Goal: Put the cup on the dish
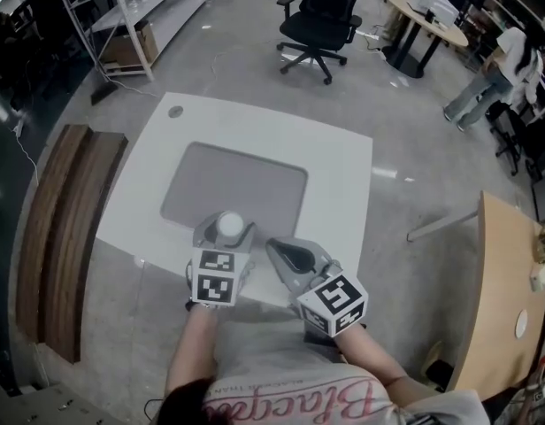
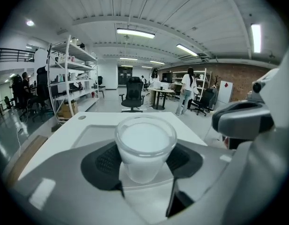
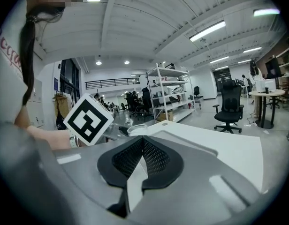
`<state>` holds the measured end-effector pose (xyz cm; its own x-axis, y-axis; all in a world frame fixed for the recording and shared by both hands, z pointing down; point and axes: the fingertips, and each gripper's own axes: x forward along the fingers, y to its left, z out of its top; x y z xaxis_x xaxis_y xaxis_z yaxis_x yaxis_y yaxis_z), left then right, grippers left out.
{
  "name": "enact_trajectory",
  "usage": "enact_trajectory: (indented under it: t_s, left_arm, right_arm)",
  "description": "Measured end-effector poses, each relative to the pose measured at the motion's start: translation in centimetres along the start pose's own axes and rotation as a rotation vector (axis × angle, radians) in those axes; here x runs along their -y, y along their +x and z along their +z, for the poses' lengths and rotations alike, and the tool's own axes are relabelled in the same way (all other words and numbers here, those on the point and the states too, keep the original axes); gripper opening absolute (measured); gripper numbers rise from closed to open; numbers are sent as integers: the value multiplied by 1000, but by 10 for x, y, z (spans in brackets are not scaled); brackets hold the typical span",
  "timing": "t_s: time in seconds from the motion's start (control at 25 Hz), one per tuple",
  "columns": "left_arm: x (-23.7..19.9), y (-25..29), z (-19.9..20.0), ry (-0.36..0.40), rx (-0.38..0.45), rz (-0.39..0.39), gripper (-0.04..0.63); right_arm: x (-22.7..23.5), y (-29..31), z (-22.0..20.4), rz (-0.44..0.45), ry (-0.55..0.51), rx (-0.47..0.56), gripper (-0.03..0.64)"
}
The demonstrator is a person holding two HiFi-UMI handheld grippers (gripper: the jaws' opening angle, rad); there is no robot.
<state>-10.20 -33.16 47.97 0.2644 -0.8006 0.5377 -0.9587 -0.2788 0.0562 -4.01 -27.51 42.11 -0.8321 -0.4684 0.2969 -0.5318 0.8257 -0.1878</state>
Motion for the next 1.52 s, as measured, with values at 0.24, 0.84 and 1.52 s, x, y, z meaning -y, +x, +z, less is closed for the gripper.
enact_trajectory:
  t_s: [0.24,0.84,1.52]
  left_arm:
    - [-28,45,-9,26,15,24,261]
    - [-45,113,-37,40,-37,-55,261]
    - [-48,101,-36,7,-30,-78,345]
  right_arm:
    - [13,20,0,-17,43,-25,2]
    - [33,47,-11,-100,126,-102,2]
    - [38,43,0,-134,87,-68,2]
